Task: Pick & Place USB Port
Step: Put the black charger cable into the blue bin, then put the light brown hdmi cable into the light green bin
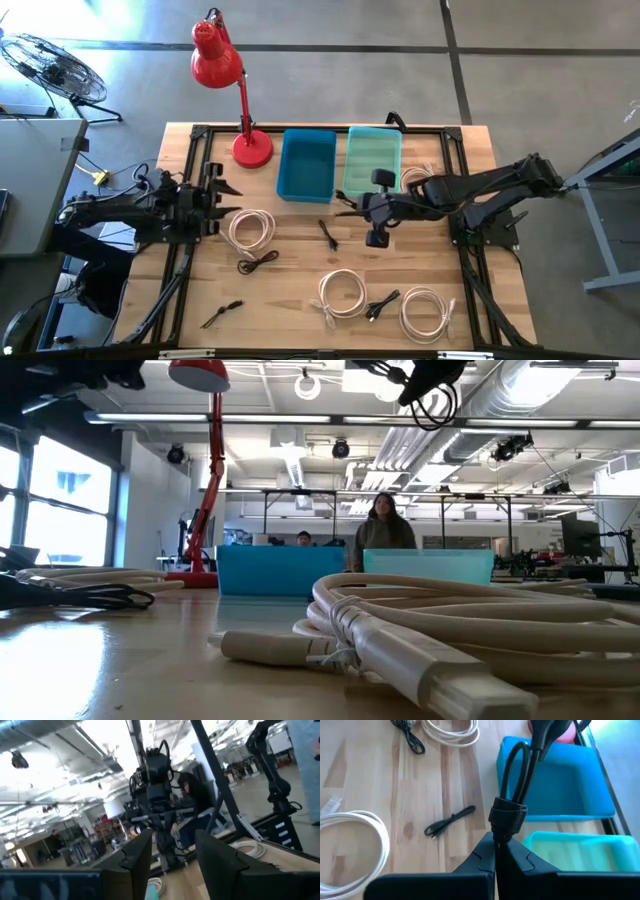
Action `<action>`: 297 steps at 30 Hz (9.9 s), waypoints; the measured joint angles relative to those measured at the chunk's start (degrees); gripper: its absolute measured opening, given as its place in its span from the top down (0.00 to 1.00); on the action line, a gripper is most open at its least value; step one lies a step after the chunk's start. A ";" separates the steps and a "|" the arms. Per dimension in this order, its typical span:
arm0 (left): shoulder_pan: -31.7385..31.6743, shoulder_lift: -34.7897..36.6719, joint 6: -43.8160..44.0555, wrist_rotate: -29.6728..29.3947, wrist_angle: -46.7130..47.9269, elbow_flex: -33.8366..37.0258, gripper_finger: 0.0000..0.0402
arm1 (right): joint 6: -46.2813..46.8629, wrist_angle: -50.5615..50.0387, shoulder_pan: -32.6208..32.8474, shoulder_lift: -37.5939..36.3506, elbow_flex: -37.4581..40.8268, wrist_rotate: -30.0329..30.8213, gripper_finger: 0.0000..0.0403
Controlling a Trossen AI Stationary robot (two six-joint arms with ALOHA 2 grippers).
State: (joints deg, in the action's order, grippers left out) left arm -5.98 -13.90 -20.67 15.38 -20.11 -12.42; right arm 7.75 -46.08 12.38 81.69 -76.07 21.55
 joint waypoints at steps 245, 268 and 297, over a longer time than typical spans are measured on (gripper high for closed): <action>4.48 -81.40 7.50 -21.07 77.13 -39.34 0.43 | 9.38 -8.54 4.15 -3.64 0.04 9.51 0.41; 5.54 -77.21 12.01 -30.96 77.39 -38.75 0.98 | 9.37 -8.37 4.17 -3.64 0.04 7.20 0.41; 24.37 -31.77 -11.79 -49.51 31.30 -37.93 0.98 | -0.96 5.83 4.15 -3.63 0.04 9.96 0.41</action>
State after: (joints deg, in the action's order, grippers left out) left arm 18.39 -45.66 -32.46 -34.13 11.19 -50.36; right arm 6.79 -40.25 16.54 78.06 -76.03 31.51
